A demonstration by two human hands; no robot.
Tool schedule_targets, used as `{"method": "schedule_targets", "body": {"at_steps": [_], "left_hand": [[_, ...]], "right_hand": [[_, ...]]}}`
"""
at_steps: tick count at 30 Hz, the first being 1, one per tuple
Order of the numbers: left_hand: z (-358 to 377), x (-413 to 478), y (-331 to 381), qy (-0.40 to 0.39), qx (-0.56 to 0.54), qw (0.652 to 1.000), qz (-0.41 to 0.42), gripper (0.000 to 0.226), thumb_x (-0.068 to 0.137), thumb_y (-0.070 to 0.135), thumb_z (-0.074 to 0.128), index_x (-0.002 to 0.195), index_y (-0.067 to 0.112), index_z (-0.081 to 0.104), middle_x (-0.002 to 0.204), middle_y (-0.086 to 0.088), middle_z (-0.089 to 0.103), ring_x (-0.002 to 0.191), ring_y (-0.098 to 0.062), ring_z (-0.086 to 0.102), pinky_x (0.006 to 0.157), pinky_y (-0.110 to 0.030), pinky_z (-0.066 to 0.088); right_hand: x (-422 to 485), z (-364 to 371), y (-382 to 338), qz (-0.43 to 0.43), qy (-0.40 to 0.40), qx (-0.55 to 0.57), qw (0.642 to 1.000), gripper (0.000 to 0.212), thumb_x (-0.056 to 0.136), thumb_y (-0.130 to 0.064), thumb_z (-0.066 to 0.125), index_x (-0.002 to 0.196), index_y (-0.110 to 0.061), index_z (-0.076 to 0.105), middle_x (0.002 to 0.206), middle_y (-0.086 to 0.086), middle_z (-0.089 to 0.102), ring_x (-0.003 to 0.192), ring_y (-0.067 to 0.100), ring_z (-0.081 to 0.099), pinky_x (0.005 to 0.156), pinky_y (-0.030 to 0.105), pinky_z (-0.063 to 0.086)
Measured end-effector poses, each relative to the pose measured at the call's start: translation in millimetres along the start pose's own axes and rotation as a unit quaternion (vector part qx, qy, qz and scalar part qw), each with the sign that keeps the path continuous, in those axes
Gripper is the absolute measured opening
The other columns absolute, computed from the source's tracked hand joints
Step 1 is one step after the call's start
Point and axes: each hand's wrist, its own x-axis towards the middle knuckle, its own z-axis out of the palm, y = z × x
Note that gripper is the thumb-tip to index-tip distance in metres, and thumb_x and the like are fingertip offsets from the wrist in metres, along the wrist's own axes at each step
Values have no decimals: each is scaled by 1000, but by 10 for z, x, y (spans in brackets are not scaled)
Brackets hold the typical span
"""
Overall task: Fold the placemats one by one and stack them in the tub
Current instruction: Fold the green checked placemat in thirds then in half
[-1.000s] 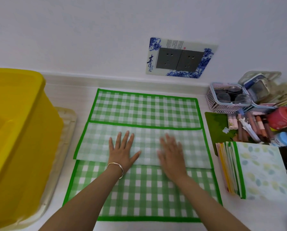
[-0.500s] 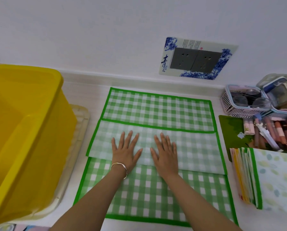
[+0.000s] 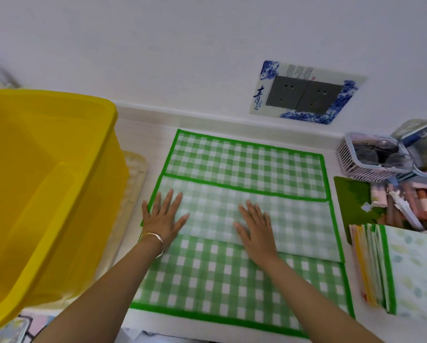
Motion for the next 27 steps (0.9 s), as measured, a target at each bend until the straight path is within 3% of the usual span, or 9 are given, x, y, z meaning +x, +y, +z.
{"method": "schedule_targets", "body": {"at_steps": [2,4,9,12,16,19,21,24,27], "left_hand": [[-29,-52,82,14,-29,999,-15,81,69,79,-12,140,42,-23,149,11,-27,137,-24,-28,105,-49,-27],[-26,-110,223,33,-24,998,41,85,70,83,-8,140,38,-23,149,10,-22,137,-25,-27,103,-44,-30],[113,-187,515,10,2,969,245,82,72,85,5,144,46,-5,155,11,4,143,-24,-7,112,-50,-10],[120,-175,547,-32,19,970,242,100,60,89,-8,146,40,3,156,11,0,144,-21,-8,110,-51,-11],[26,-163,574,-68,47,971,224,106,54,87,-11,147,39,2,157,12,-6,144,-18,-10,113,-51,-7],[1,-159,583,-71,52,971,223,111,50,88,-17,147,39,2,156,12,-6,144,-17,-9,113,-50,-5],[-6,-168,585,-75,54,971,220,110,50,88,-16,147,39,3,156,14,-5,144,-16,-9,113,-50,-5],[-27,-190,604,-79,59,972,214,97,62,86,0,147,39,5,156,15,-5,144,-15,-8,114,-48,-4],[-46,-173,593,-73,43,974,209,63,90,61,24,147,36,13,156,14,2,145,-15,-2,115,-46,-1]], "right_hand": [[-112,-90,127,-42,-15,13,999,66,89,-64,16,147,-33,18,154,-18,-1,143,1,-7,118,28,-6],[-245,-188,287,-77,-32,-21,996,64,90,-65,18,146,-35,16,154,-17,1,143,1,-7,117,25,-6],[-456,-403,595,-137,-59,-102,984,61,91,-60,24,146,-31,24,153,-13,12,143,7,6,116,29,7],[-487,-460,653,-145,-53,-119,981,60,93,-59,19,143,-29,34,150,-10,25,140,8,18,113,29,15],[-464,-504,667,-186,-17,-151,971,43,88,-27,43,129,-22,55,136,-2,53,125,17,50,98,27,36],[-468,-505,691,-175,-13,-120,977,52,85,-8,58,134,-22,51,141,-8,44,129,13,43,100,25,33],[-494,-496,742,-149,-10,-94,984,52,90,-2,54,136,-24,47,142,-15,35,132,7,34,103,24,32],[-535,-508,797,-133,8,-78,988,50,91,-2,55,133,-27,50,138,-17,41,129,1,35,103,26,38],[-524,-589,753,-87,2,-14,996,39,95,-8,50,129,-27,55,135,-12,51,125,-1,40,107,26,38]]}}
